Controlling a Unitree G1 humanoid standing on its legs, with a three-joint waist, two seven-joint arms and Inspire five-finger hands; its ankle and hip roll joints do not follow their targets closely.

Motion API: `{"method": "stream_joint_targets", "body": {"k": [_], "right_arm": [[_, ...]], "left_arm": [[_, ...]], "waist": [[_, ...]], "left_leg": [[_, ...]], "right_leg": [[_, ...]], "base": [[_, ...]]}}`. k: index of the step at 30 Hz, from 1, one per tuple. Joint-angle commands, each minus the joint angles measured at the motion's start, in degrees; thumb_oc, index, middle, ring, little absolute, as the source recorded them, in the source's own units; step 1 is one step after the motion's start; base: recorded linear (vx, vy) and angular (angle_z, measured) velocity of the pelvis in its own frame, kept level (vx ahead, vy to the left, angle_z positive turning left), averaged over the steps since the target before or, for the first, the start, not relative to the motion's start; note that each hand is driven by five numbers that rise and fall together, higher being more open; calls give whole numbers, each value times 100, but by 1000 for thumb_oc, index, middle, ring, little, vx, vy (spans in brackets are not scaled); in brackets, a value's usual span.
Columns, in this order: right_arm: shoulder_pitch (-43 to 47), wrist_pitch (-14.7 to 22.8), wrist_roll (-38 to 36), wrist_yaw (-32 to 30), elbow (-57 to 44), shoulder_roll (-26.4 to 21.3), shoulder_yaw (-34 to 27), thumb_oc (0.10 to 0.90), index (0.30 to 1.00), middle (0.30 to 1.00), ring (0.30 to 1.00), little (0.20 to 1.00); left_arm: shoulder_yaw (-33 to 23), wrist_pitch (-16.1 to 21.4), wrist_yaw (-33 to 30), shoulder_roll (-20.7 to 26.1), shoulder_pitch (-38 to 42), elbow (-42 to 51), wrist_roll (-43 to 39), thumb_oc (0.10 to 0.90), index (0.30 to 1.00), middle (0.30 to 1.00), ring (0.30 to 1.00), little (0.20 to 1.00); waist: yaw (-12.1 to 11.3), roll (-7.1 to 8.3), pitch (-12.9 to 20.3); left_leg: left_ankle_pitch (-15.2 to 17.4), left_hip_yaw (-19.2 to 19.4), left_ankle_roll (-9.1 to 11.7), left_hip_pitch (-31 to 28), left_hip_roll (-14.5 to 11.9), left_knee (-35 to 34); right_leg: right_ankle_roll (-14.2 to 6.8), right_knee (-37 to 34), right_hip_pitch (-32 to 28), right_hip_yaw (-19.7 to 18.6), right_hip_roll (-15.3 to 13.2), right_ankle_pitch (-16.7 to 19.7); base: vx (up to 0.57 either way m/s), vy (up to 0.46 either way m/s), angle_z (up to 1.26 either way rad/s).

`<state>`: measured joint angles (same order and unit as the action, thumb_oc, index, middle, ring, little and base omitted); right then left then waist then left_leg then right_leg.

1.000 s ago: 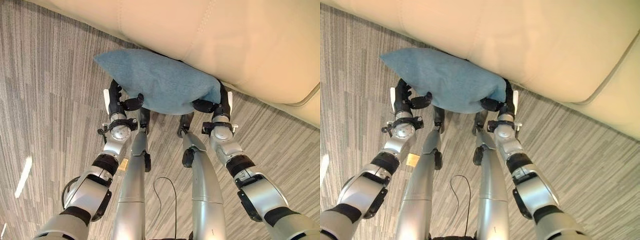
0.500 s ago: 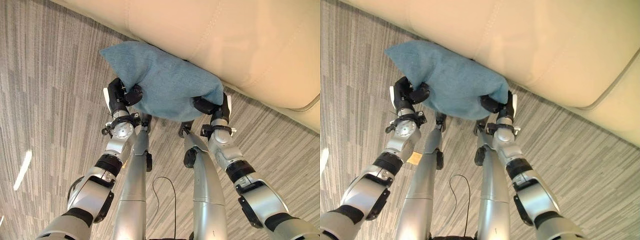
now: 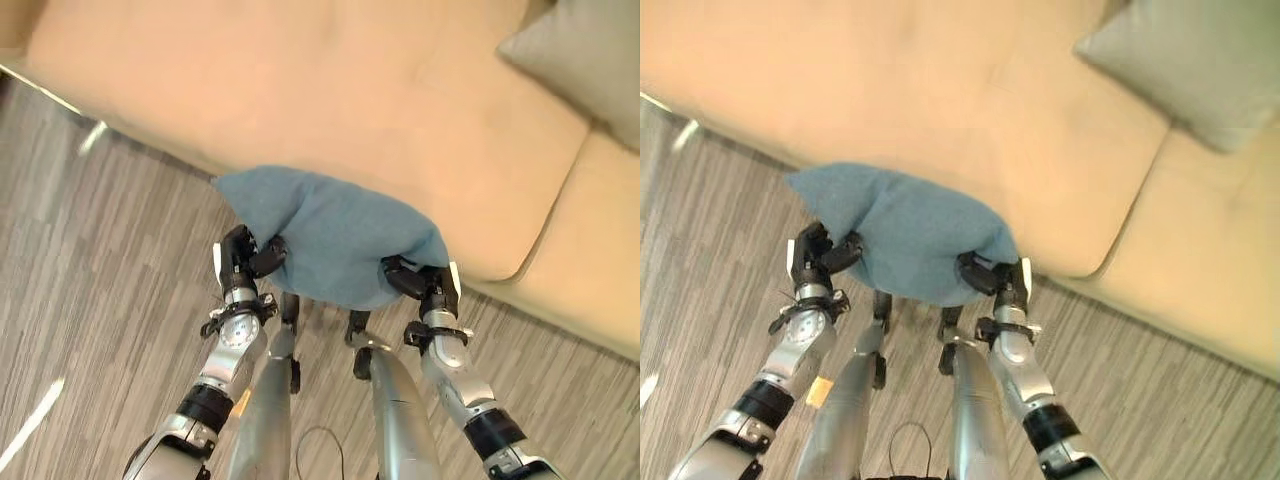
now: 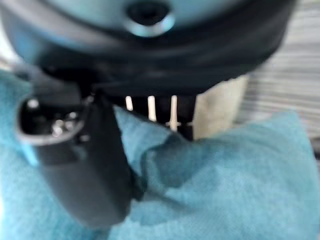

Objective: Pick up all the scattered cushions and arrange them neatly on the sofa.

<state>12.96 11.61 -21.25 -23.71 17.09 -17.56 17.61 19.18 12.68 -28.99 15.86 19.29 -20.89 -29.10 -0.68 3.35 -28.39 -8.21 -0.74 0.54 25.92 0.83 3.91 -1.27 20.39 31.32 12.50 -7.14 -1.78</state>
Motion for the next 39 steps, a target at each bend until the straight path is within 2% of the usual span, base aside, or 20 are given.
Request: {"method": "stream_joint_targets", "body": {"k": [1,6,8,11,12,13,14,17,19,22,23,25,27,28,30,34,36,37,38,39], "right_arm": [[195,719,477,590,-1176,179,112,400,300,300,300,300],[-453,685,776,729,-1533,-63,-139,400,300,300,300,300],[-741,687,873,668,-1613,-120,-396,400,300,300,300,300],[-1064,618,898,570,-1559,-120,-773,400,300,300,300,300],[-1067,618,898,570,-1561,-120,-773,400,300,300,300,300],[-1240,567,899,582,-1537,-78,-893,400,300,300,300,300],[-1283,533,910,593,-1529,-64,-922,400,300,300,300,300],[-1388,446,967,633,-1505,-26,-976,400,300,300,300,300],[-1429,390,1038,674,-1458,73,-952,400,300,300,300,300],[-1392,333,1135,731,-1448,150,-865,400,300,300,300,300],[-1392,333,1135,731,-1448,151,-864,400,300,300,300,300],[-1402,372,1166,719,-1514,209,-866,400,300,300,300,300],[-1348,378,1177,726,-1538,167,-877,400,300,300,300,300],[-1344,378,1177,726,-1537,167,-878,400,300,300,300,300],[-1255,400,1174,685,-1493,114,-880,400,300,300,300,300],[-1311,409,1183,704,-1509,94,-936,400,300,300,300,300],[-1479,436,1176,748,-1571,112,-1007,400,300,300,300,300],[-1574,451,1148,768,-1541,89,-1095,400,300,300,300,300],[-1624,468,1126,772,-1558,4,-1160,400,300,300,300,300],[-1626,469,1125,772,-1558,3,-1160,400,300,300,300,300]], "left_arm": [[639,554,726,-305,42,926,584,400,300,300,300,300],[445,551,879,32,-646,1326,922,400,300,300,300,300],[338,557,853,78,-860,1388,980,400,300,300,300,300],[256,543,914,-14,-1047,1309,860,400,300,300,300,300],[257,543,914,-14,-1050,1310,860,400,300,300,300,300],[254,513,995,-29,-1193,1301,786,400,300,300,300,300],[240,480,1020,-5,-1268,1297,792,400,300,300,300,300],[198,389,1082,49,-1467,1350,807,400,300,300,300,300],[122,300,1109,70,-1686,1397,883,400,300,300,300,300],[21,252,1094,142,-1803,1485,937,400,300,300,300,300],[19,250,1094,143,-1805,1488,938,400,300,300,300,300],[14,261,1061,122,-1773,1488,1036,400,300,300,300,300],[25,302,1057,93,-1681,1467,1076,400,300,300,300,300],[24,302,1057,92,-1678,1466,1077,400,300,300,300,300],[68,264,1083,59,-1595,1398,1074,400,300,300,300,300],[25,257,1147,35,-1633,1367,1062,400,300,300,300,300],[86,269,1218,-1,-1633,1344,1093,400,300,300,300,300],[118,295,1249,-61,-1643,1321,1091,400,300,300,300,300],[140,313,1279,-92,-1643,1355,1058,400,300,300,300,300],[141,312,1278,-93,-1645,1358,1058,400,300,300,300,300]], "waist": [[32,-117,839],[52,-109,1210],[73,-90,1350],[196,-119,1556],[197,-121,1552],[300,-135,1668],[297,-132,1723],[269,-93,1816],[199,-122,1859],[109,-162,1803],[107,-156,1801],[157,-234,1779],[240,-232,1762],[239,-240,1773],[289,-163,1772],[386,-133,1744],[481,-77,1779],[547,-66,1836],[605,-52,1881],[610,-60,1881]], "left_leg": [[806,2,0,-244,134,334],[950,9,38,-760,161,389],[1011,63,140,-824,178,636],[1120,715,100,-987,-73,764],[1126,712,100,-989,-74,772],[1233,1168,22,-1240,-246,741],[1272,1222,-8,-1351,-243,690],[1326,1223,-85,-1551,-206,566],[1403,1223,-230,-1880,-80,270],[1398,1211,-378,-2160,66,12],[1394,1215,-382,-2167,75,3],[1332,943,-367,-2368,90,-221],[1297,692,-320,-2411,164,-283],[1284,693,-318,-2392,154,-284],[1303,397,-299,-2495,324,-344],[1373,-5,-256,-2705,412,-417],[1501,-179,-210,-2847,517,-370],[1646,-185,-89,-2832,574,-110],[1649,7,123,-2634,553,511],[1680,3,126,-2605,546,567]], "right_leg": [[-353,-854,-794,31,74,-137],[-310,-1199,-1567,69,200,-243],[-274,-1336,-1937,212,180,-318],[-267,-1298,-2206,668,37,-403],[-267,-1298,-2214,671,38,-405],[-291,-1285,-2397,881,-31,-438],[-311,-1285,-2500,928,-34,-454],[-373,-1196,-2660,985,-100,-468],[-523,-802,-2693,920,-275,-401],[-789,51,-2531,790,-588,43],[-794,67,-2524,783,-599,36],[-718,481,-2168,285,-319,-146],[-634,185,-1914,-220,114,-361],[-628,154,-1907,-216,126,-332],[-535,-562,-1723,-448,401,-191],[-626,-735,-1330,-459,588,118],[-524,-1039,-1606,-469,571,93],[-414,-1172,-1809,-466,594,81],[-373,-1403,-2079,-390,580,113],[-371,-1417,-2085,-381,587,121]], "base": [[168,-70,-2],[121,-34,10],[130,-23,30],[85,18,92],[161,82,80],[197,111,63],[278,137,53],[194,139,72],[164,274,27],[86,220,9],[103,166,11],[122,118,19],[106,44,57],[166,-12,78],[219,-42,84],[242,-58,71],[291,-78,97],[291,-120,133],[287,-119,122],[225,-91,68]]}}
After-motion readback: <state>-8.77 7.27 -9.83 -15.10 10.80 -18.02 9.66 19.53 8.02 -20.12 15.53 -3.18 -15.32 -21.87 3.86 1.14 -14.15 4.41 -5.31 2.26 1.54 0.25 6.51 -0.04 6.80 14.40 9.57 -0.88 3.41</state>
